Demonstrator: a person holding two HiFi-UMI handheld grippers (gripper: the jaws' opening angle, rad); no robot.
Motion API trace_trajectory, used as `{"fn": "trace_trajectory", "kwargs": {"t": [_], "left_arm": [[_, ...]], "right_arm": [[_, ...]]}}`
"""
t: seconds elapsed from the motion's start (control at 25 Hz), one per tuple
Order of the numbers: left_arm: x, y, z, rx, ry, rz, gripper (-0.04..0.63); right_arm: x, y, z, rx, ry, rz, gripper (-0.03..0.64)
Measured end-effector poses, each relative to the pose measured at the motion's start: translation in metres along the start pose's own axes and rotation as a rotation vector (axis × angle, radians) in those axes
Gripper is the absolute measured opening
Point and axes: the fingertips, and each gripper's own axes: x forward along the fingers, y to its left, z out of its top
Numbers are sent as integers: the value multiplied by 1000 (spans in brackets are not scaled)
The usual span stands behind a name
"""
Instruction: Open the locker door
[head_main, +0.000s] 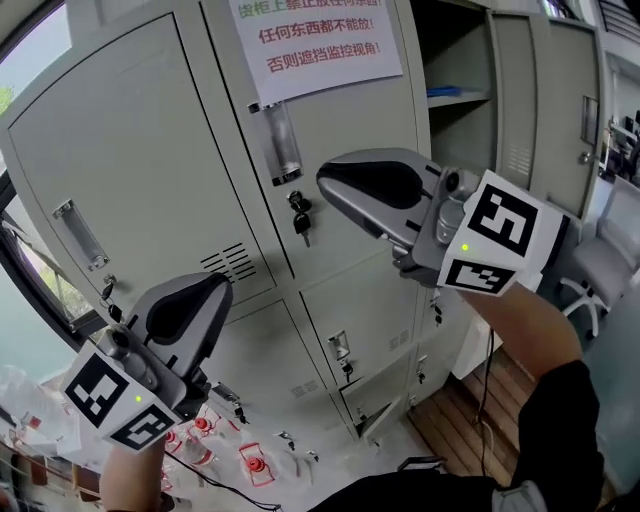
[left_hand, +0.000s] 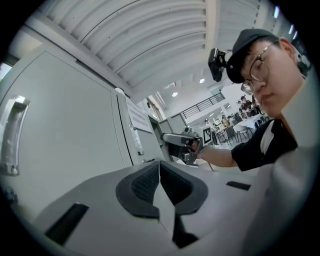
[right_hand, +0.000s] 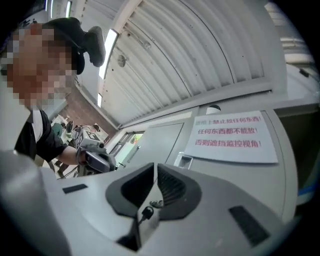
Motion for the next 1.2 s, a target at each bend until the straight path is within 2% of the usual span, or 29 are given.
{"fn": "trace_trajectory", "kwargs": {"t": [0.16, 0.44, 0.68, 1.2], "left_arm": [[5, 0, 25, 55, -17, -8, 18], [7, -4, 48, 92, -30, -45, 18], [1, -9, 44, 113, -21, -60, 18], [-4, -11, 21, 77, 14, -96, 18]], "right_arm": [[19, -16, 8, -47, 47, -32, 66], [48, -27, 3, 90, 148, -35, 126], [61, -37, -10, 192, 210, -65, 142], [78, -40, -26, 181, 308, -93, 140]]}}
